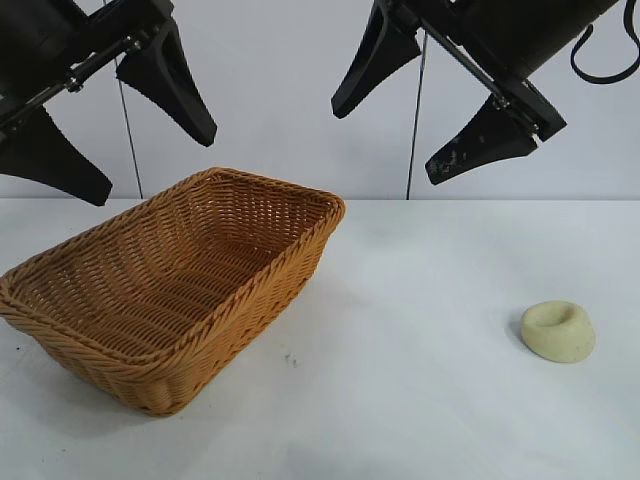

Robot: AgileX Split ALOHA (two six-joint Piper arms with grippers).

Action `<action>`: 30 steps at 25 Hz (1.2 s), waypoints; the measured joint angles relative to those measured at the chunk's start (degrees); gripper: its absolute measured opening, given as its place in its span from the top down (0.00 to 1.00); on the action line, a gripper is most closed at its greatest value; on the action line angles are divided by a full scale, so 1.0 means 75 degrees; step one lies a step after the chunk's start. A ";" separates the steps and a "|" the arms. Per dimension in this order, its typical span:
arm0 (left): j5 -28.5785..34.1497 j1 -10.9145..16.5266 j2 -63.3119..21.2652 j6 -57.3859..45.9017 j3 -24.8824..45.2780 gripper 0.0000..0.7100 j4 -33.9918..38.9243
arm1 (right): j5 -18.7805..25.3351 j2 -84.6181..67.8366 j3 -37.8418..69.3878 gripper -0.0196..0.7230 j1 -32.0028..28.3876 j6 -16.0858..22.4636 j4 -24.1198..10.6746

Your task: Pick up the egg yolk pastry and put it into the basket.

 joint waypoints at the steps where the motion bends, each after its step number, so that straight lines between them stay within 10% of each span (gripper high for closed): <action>1: -0.0006 0.0000 0.0000 0.0000 0.0000 0.02 0.0000 | 0.0000 0.0000 0.0000 0.04 0.0000 0.0000 0.0000; 30: -0.0106 0.0000 0.0000 0.0000 0.0000 0.02 -0.0123 | 0.0000 0.0000 0.0000 0.04 0.0000 0.0000 0.0009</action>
